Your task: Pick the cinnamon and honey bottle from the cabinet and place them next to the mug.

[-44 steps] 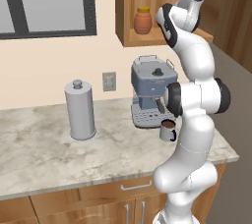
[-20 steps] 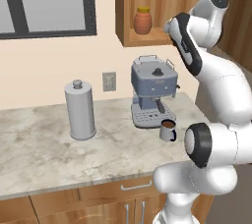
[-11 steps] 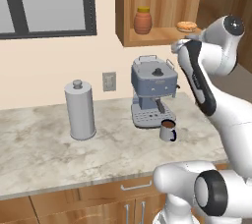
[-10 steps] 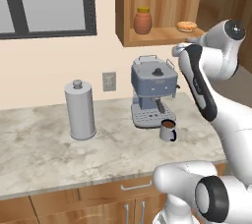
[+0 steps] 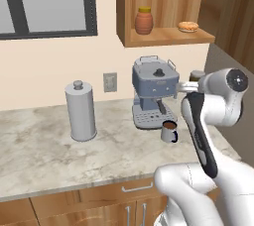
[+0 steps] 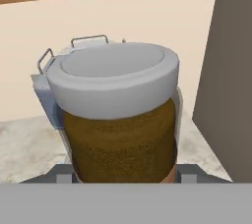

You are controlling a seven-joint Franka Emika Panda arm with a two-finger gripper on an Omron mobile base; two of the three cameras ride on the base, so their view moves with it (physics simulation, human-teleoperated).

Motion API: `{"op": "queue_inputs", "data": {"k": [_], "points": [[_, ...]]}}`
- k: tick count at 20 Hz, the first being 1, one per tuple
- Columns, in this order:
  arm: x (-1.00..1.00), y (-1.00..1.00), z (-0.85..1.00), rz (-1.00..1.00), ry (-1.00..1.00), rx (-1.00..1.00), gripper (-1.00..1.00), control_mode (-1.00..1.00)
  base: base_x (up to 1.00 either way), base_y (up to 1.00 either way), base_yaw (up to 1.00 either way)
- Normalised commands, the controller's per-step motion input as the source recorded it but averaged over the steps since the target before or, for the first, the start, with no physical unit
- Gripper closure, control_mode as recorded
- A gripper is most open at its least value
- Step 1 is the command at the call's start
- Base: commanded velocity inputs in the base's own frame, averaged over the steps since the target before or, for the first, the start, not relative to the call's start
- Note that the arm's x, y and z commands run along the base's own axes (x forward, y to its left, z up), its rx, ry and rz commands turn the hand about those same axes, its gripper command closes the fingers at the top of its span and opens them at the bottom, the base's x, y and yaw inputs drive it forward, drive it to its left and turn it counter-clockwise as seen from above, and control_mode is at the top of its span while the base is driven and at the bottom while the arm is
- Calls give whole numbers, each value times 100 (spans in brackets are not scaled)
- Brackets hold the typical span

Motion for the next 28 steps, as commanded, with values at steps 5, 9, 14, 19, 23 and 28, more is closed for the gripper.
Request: {"op": "queue_inputs", "data": {"k": [5,9,14,19,23,28], "points": [[-8,-7,-76,-3,-9,0,100,-100,0,0,0],[15,-24,-62,0,-8,0,100,-100,0,0,0],[17,-20,-33,1,-1,0,100,-100,0,0,0],[2,-25,-20,7,0,2,100,-100,0,0,0],[5,-63,0,20,1,1,100,-100,0,0,0],[17,-27,-9,11,0,0,100,-100,0,0,0]]}}
